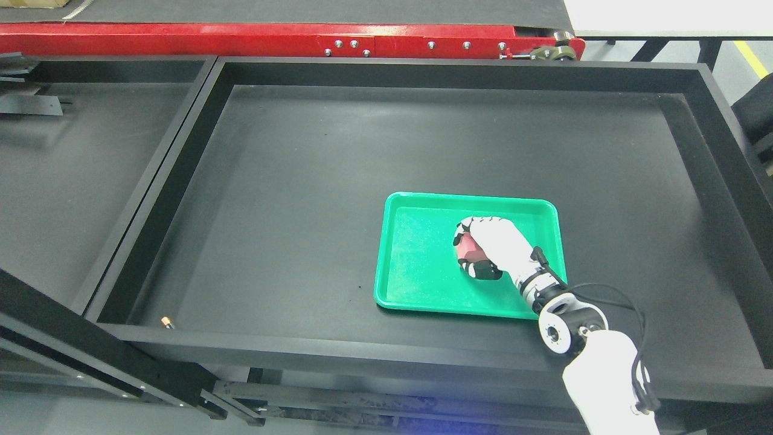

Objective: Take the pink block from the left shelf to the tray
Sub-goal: 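Close the right hand around the pink cube on the green tray, then lift the pink cube off the green tray with the right hand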

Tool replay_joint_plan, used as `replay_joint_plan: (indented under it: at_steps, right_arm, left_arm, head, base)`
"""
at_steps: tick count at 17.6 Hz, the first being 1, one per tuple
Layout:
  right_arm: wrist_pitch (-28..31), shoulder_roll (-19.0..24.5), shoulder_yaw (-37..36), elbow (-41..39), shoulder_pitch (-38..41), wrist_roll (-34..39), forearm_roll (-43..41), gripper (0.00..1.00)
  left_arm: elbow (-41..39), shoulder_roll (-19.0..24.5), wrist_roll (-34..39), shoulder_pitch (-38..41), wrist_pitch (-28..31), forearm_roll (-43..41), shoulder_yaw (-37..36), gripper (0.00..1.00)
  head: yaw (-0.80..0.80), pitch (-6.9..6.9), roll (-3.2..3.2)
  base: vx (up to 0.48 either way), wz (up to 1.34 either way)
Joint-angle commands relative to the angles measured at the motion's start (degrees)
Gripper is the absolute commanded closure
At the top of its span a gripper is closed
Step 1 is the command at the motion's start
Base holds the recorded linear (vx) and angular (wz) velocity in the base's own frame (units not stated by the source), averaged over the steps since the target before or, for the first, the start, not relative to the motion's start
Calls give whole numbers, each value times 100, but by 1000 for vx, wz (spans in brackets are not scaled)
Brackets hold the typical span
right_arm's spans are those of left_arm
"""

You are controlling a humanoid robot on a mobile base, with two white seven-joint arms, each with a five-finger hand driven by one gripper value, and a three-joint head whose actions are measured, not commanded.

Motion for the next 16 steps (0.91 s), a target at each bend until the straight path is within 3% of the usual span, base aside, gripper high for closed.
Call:
replay_joint_plan:
  at_steps: [1, 7, 12, 16]
  right_arm:
    - [-105, -101, -200, 56, -2, -533, -36, 98]
    - [-395, -101, -551, -892, 269, -1667, -141, 98]
    - [-737, -101, -789, -2034, 1033, -2484, -1027, 98]
    - [-729, -101, -1061, -2273, 1394, -2802, -1546, 98]
  left_arm:
    - [-100, 100, 5, -167, -2, 0, 0, 0]
    - [-100, 100, 5, -167, -2, 0, 0, 0]
    - [-100, 100, 5, -167, -2, 0, 0, 0]
    - [-100, 100, 5, -176, -2, 0, 0, 0]
  head:
    - [0, 0, 0]
    - [0, 0, 0]
    - [0, 0, 0]
    - [0, 0, 0]
  base:
    - [0, 0]
    - [0, 0]
    - [0, 0]
    - [0, 0]
